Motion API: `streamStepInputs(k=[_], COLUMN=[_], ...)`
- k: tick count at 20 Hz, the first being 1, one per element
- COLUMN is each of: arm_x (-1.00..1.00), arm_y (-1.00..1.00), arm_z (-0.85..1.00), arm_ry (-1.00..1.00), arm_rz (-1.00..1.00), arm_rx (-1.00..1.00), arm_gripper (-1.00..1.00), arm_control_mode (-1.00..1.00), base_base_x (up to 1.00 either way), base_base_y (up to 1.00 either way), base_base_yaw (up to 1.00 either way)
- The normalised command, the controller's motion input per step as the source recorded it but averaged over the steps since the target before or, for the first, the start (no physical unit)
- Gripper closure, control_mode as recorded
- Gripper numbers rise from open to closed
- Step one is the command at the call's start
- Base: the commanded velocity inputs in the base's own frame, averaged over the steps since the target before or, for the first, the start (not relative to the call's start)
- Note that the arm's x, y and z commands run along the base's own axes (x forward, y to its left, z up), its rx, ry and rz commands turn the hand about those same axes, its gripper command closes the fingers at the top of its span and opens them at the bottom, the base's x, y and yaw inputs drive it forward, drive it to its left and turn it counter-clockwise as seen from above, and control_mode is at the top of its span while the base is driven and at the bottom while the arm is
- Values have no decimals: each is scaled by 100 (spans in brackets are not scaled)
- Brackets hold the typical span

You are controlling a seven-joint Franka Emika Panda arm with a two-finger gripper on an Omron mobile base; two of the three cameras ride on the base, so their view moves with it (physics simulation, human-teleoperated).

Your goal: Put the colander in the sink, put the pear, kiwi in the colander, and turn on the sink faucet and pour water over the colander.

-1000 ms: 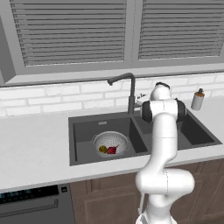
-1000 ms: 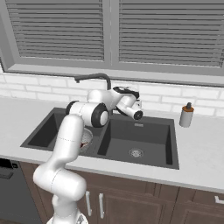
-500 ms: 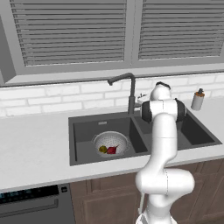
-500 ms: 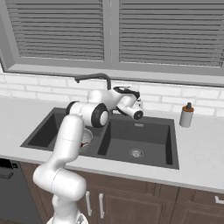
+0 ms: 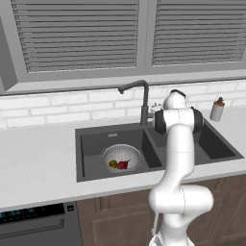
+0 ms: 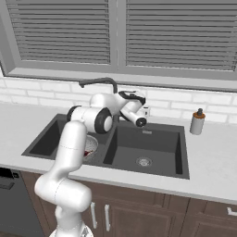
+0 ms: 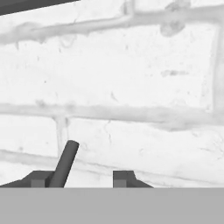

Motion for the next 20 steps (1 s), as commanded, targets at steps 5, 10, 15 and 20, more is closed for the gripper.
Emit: streamStepInputs(k=[5,10,15,20], arm_x=[0,-1,-4,-7], arm_y=[-69,-80,-83,-85], arm_z=[-3,-5,-6,-5], arm_ry=[3,1,1,2], arm_rz=[-8,-2,0,0], arm_rx=[0,2,3,4], arm_gripper=[100,100,100,100], arm_control_mode=[-100,-100,-100,-100], base_base_x=[0,0,0,0], base_base_y=[0,0,0,0], base_base_yaw=[0,0,0,0])
